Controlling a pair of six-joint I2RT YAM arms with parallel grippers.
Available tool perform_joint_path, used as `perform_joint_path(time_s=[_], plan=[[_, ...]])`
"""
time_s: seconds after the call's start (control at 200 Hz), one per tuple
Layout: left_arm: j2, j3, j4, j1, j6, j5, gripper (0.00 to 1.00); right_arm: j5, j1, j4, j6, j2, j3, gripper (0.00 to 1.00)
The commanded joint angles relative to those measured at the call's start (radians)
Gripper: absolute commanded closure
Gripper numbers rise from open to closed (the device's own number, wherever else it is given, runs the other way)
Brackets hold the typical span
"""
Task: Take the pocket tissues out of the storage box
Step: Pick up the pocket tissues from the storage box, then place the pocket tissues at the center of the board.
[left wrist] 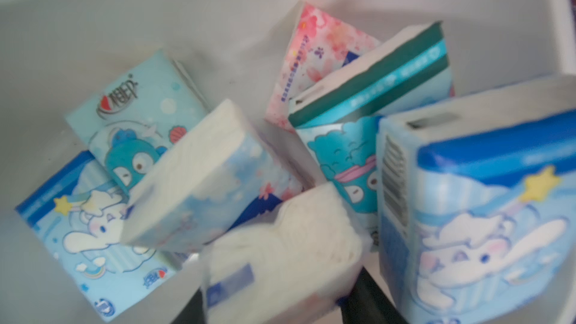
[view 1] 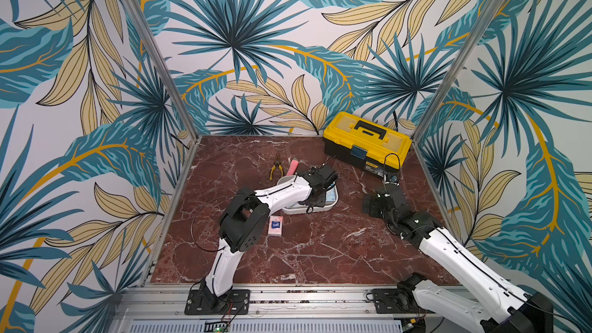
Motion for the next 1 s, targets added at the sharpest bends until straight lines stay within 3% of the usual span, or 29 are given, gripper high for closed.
perform_joint_path(time_s=[0.0,0.566,0.991], plan=[[-0.062,0.036,0.008,0.005,0.011,-0.002,0.47,0.023,-0.004,-0.013,-0.015,-0.01,-0.017,0.01],[-0.232,-0.047,0.021,0.006,0.033,0.059,0.47,0.021,-0.007,-0.013,0.001,-0.013,-0.023,0.01],[-0.42,-0.209,-0.039,-0.008,0.047,0.225,0.47,0.037,-0.007,-0.019,-0.003,-0.025,-0.026,0.01]])
